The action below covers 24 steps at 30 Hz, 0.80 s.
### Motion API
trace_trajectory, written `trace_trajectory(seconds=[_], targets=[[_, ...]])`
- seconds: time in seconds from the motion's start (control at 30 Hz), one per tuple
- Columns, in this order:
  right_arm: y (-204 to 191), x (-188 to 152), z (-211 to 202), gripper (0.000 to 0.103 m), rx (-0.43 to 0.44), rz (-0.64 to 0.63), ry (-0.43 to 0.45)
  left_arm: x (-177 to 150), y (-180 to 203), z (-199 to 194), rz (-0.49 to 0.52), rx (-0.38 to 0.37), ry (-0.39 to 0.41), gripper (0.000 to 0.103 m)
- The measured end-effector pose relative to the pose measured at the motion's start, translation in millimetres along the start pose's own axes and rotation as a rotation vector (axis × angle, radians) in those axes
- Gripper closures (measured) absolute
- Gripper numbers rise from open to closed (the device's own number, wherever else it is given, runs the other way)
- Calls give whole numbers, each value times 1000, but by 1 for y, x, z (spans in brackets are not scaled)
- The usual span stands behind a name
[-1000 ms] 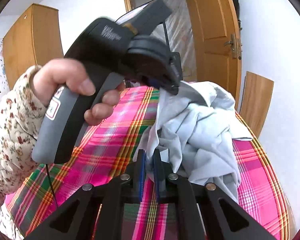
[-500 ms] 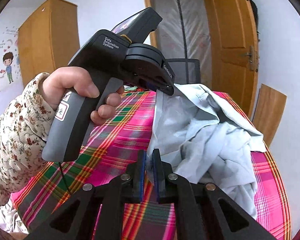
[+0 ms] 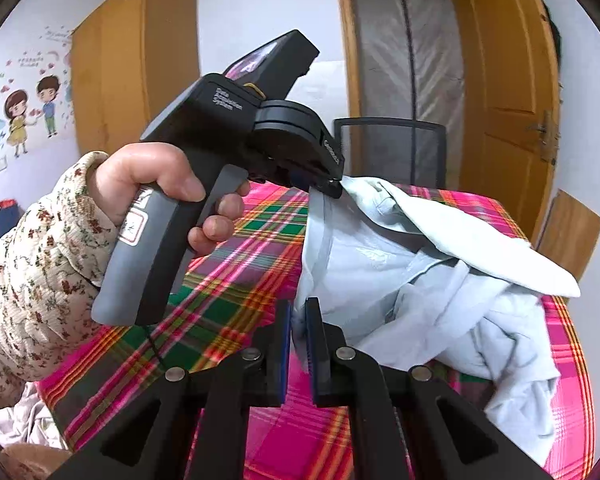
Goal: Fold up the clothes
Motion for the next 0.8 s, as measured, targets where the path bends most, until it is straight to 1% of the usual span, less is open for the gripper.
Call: trace_trajectory(seconds=[0.17, 0.33, 0.47, 0.5, 0.67, 0.8], targets=[[-20, 2, 14, 95, 49, -48, -16, -16, -34, -7, -55, 29, -13, 89], [-41, 2, 35, 95, 101, -91, -55, -27, -69, -9, -110, 63, -26, 88], [-55, 4, 54, 95, 146, -117, -77, -33, -99, -8, -141, 113, -27, 88], [-58, 4, 59, 95, 155, -121, -84, -35, -106, -7, -147, 127, -28, 88], [-65, 2, 88, 95, 181, -113, -132, -46, -138, 10, -202, 153, -82, 87], [-68, 1, 110, 95, 200, -99, -173, -53, -150, 20, -220, 153, -103, 84]])
Point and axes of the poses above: each gripper's, at about its wrist camera, not at the fingertips, and z roughly the way its jaws point, y to its right, x to its top, the point moved 6 cm from there along z, roughly the way its jaws point, and after that the axes turned 3 degrees about -x, right-handed, at the moved point
